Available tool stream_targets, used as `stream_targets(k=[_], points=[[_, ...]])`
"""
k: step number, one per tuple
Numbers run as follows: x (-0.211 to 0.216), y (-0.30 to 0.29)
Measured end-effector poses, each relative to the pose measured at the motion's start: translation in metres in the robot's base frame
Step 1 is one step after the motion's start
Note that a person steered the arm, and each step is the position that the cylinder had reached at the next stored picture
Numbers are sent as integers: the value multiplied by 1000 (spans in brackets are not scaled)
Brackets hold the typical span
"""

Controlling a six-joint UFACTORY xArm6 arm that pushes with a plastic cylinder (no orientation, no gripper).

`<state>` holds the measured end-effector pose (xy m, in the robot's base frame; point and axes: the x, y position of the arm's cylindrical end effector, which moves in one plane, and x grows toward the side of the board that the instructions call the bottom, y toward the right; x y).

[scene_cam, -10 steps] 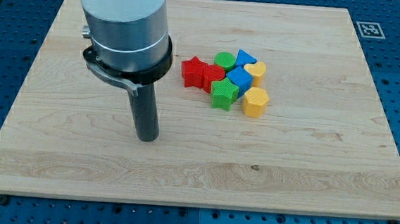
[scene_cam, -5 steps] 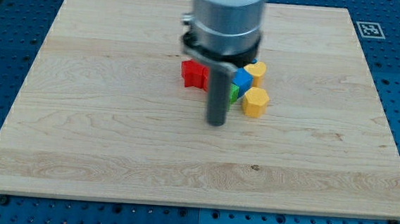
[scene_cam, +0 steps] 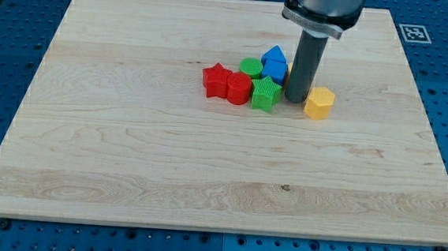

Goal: Move the blue cube along with green circle towards the center left

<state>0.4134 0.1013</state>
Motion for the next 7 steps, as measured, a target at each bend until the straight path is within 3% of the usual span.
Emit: stream_targets(k=[3, 6, 7], points=[[-35, -84], [-87, -137], [-87, -141]])
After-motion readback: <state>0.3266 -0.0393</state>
